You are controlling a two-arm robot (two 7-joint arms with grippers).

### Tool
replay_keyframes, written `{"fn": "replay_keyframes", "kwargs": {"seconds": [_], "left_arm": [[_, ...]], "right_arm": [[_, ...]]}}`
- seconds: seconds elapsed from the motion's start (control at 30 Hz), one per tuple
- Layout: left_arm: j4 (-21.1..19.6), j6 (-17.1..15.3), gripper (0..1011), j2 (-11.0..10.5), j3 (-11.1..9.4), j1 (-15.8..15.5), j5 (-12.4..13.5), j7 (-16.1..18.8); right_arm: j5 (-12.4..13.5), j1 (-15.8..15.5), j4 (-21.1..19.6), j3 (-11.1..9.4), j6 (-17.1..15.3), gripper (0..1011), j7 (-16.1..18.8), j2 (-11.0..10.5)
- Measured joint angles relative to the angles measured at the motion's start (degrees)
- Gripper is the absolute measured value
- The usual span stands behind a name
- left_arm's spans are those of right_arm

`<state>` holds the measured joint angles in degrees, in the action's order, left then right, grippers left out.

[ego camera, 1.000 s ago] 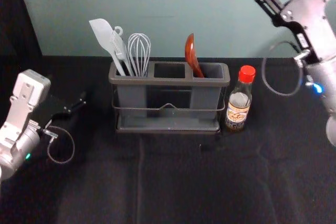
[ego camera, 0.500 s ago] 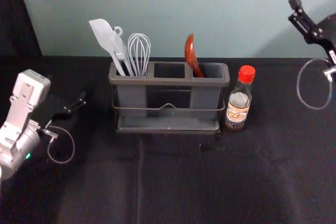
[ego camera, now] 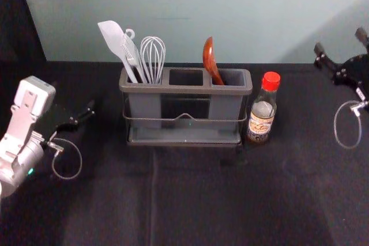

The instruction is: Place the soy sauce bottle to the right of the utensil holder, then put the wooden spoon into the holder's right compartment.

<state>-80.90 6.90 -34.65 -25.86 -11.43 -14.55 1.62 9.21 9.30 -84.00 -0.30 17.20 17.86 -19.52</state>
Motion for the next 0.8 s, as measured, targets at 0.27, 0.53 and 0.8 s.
{"fn": "replay_keyframes", "kwargs": {"seconds": [0.27,0.53,0.8], "left_arm": [[0.0,0.0,1000,0.0,0.0,0.0,0.0,0.0],[0.0,0.0,1000,0.0,0.0,0.0,0.0,0.0],[0.0,0.0,1000,0.0,0.0,0.0,0.0,0.0]], "right_arm": [[-1.3,0.5,3.7,1.0,-2.8,1002,-1.0,0.6],[-2.9,0.9,5.5,1.9,-4.4,1002,-2.4,1.2],[-4.2,1.9,8.1,2.9,-7.0,1002,-3.3,2.0]]}}
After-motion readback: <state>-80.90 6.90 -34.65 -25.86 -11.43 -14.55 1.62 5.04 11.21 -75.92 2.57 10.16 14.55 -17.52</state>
